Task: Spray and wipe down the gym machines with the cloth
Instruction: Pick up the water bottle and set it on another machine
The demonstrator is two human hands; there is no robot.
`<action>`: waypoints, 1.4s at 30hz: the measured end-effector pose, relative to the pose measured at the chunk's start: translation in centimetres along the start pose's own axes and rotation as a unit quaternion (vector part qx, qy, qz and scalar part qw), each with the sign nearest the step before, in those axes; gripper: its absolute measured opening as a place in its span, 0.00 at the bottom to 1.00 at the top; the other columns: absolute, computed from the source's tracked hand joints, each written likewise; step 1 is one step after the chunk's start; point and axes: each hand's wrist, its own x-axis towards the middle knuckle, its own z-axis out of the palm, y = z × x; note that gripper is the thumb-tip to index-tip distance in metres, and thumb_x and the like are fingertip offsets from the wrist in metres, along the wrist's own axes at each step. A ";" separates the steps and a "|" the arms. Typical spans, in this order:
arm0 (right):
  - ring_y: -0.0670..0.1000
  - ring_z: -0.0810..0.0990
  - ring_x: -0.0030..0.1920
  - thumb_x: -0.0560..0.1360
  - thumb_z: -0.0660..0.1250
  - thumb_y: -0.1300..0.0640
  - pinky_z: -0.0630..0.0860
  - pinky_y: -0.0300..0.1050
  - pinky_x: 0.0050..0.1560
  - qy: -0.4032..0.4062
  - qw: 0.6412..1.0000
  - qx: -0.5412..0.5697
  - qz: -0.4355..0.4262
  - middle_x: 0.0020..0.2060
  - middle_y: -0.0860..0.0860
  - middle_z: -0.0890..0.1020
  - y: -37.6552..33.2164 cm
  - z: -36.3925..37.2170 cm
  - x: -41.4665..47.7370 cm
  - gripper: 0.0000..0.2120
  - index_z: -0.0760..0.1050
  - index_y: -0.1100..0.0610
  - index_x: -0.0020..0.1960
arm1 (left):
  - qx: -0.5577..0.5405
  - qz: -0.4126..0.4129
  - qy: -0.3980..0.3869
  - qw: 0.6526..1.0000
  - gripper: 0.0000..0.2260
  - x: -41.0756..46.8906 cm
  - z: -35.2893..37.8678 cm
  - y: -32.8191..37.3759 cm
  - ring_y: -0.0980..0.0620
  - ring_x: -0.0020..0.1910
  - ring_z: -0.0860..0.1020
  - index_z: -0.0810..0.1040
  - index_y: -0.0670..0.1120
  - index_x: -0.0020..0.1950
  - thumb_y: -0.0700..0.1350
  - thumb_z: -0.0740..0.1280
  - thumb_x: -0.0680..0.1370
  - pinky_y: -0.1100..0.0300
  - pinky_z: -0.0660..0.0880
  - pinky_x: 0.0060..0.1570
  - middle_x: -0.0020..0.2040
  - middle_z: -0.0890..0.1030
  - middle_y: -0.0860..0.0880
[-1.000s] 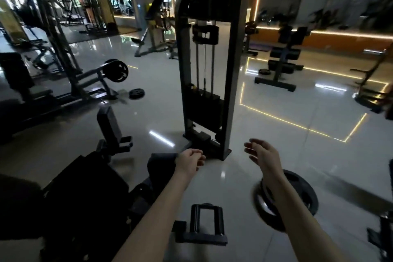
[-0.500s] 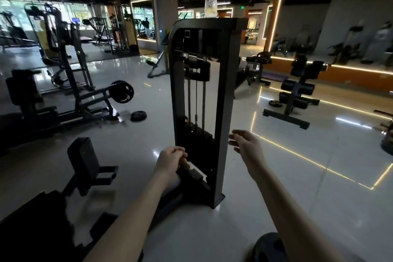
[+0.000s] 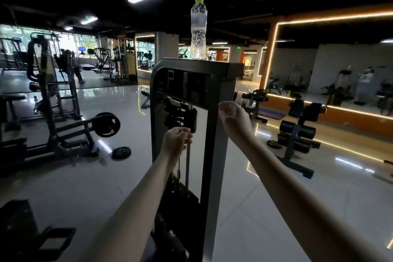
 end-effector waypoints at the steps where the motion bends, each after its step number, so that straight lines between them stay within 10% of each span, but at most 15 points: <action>1: 0.49 0.77 0.54 0.78 0.60 0.61 0.74 0.42 0.51 0.009 1.000 -0.020 -0.017 0.56 0.54 0.79 0.3 -0.1 2.2 0.14 0.74 0.58 0.63 | -0.004 0.008 -0.001 1.000 0.08 1.6 0.8 1.0 0.51 0.41 0.76 0.76 0.40 0.52 0.37 0.58 0.80 0.65 0.73 0.36 0.45 0.79 0.43; 11: 0.55 0.62 0.70 0.80 0.57 0.54 0.57 0.50 0.71 0.092 0.965 -0.183 -0.164 0.68 0.55 0.70 3.6 -0.4 19.9 0.18 0.67 0.59 0.68 | 0.084 0.079 0.045 0.992 0.07 14.5 4.9 5.6 0.52 0.43 0.79 0.77 0.46 0.47 0.39 0.60 0.80 0.63 0.73 0.41 0.44 0.81 0.48; 23: 0.60 0.76 0.50 0.75 0.63 0.54 0.62 0.50 0.64 0.224 0.927 -0.128 -0.272 0.43 0.57 0.80 5.7 3.1 26.0 0.11 0.78 0.62 0.43 | 0.095 0.172 0.185 0.963 0.04 27.4 4.5 13.6 0.50 0.49 0.75 0.74 0.47 0.50 0.42 0.66 0.77 0.56 0.73 0.49 0.46 0.76 0.50; 27: 0.59 0.77 0.50 0.74 0.64 0.53 0.62 0.51 0.65 0.225 0.924 -0.129 -0.280 0.43 0.56 0.81 6.1 3.4 25.9 0.11 0.77 0.62 0.42 | 0.156 0.168 0.182 0.956 0.30 31.4 5.0 17.4 0.48 0.60 0.70 0.61 0.43 0.71 0.52 0.68 0.75 0.56 0.70 0.57 0.64 0.69 0.45; 34: 0.55 0.75 0.45 0.73 0.62 0.50 0.63 0.45 0.58 0.243 0.915 -0.112 -0.301 0.40 0.52 0.79 6.6 3.7 26.5 0.12 0.76 0.58 0.40 | 0.198 0.153 0.162 0.955 0.47 36.2 7.0 20.2 0.42 0.76 0.53 0.42 0.42 0.78 0.58 0.69 0.74 0.49 0.57 0.71 0.78 0.50 0.42; 42: 0.53 0.74 0.48 0.74 0.57 0.46 0.64 0.47 0.62 0.223 0.924 -0.122 -0.287 0.43 0.51 0.79 6.7 3.6 26.7 0.16 0.77 0.57 0.43 | 0.137 0.181 0.188 0.956 0.34 39.2 7.8 19.1 0.46 0.64 0.73 0.63 0.42 0.71 0.50 0.75 0.71 0.59 0.71 0.52 0.67 0.70 0.44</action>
